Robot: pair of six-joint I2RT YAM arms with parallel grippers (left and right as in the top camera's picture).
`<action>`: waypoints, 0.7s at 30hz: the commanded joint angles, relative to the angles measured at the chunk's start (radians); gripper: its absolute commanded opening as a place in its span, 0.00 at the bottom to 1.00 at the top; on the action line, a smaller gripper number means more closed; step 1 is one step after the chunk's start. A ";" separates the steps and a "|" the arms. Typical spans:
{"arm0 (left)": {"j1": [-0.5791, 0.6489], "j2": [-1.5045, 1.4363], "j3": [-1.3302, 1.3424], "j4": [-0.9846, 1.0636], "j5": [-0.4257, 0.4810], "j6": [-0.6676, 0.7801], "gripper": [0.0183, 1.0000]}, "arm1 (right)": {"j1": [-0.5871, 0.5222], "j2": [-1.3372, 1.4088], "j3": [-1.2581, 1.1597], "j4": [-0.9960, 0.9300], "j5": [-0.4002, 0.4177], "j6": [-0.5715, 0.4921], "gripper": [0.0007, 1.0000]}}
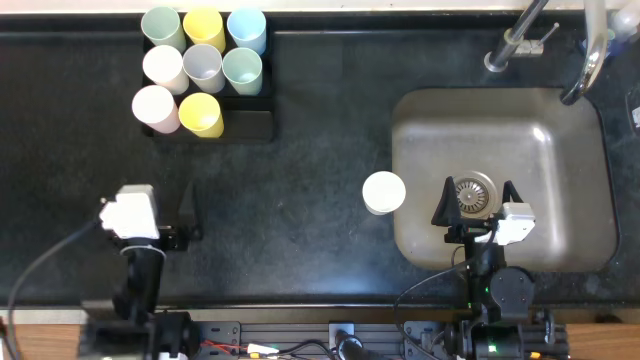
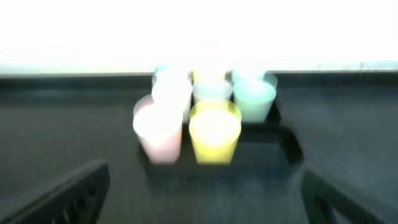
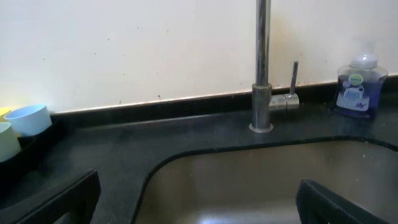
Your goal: Store Cups
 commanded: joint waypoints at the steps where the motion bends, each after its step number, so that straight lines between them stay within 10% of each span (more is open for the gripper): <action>1: 0.006 -0.113 -0.233 0.319 0.041 0.076 1.00 | -0.008 -0.008 -0.013 0.006 -0.007 -0.003 1.00; 21: -0.001 -0.200 -0.321 0.188 -0.013 0.066 1.00 | -0.008 -0.008 -0.013 0.006 -0.007 -0.003 1.00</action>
